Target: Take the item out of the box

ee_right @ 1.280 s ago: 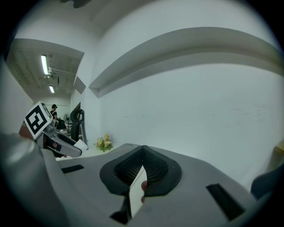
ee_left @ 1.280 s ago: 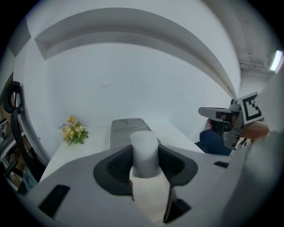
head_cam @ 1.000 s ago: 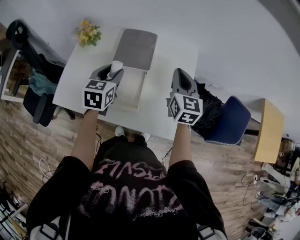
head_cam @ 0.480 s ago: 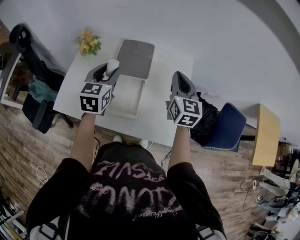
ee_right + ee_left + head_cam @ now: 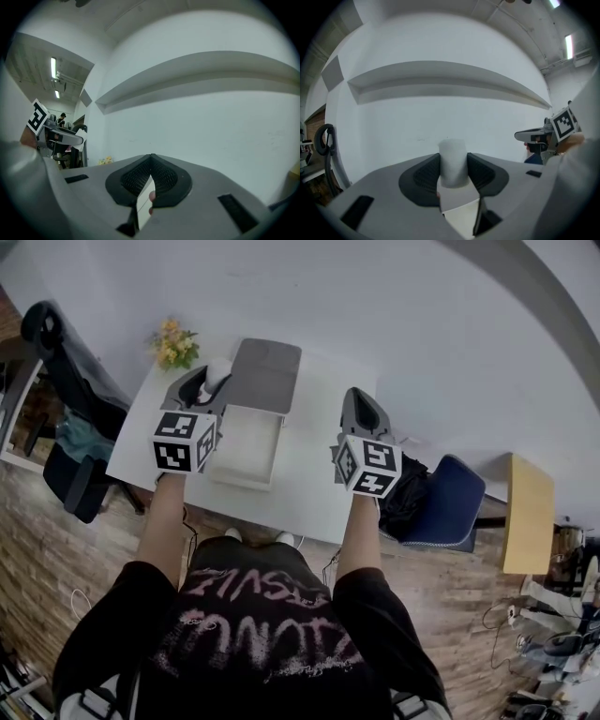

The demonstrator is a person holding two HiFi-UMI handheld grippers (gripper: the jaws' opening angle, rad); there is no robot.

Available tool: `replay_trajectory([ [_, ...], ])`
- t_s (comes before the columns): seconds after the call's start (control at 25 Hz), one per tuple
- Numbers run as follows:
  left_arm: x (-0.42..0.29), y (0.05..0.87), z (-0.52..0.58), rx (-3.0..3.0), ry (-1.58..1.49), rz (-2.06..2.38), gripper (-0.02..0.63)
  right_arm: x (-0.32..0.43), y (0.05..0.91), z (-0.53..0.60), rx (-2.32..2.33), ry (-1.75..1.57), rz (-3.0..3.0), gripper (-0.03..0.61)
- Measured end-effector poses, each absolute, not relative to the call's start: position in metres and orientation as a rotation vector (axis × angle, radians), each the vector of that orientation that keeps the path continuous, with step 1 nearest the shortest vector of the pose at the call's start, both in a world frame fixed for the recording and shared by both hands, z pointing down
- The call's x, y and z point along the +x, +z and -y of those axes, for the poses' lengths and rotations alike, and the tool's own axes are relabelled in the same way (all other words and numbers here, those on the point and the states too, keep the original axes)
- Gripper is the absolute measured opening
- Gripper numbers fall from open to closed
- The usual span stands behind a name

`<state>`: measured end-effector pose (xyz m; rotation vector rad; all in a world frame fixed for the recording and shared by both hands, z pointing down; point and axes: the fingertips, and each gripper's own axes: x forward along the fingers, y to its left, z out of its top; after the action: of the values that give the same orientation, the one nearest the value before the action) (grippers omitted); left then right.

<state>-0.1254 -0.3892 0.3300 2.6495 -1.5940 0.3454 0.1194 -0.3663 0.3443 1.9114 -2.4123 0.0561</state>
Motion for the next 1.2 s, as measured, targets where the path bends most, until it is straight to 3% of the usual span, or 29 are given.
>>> replay_trajectory([
  [1.2,-0.137,0.294,0.399,2.715,0.251,1.644,0.179,0.124,0.317,0.374,1.969,-0.037,2.346,0.008],
])
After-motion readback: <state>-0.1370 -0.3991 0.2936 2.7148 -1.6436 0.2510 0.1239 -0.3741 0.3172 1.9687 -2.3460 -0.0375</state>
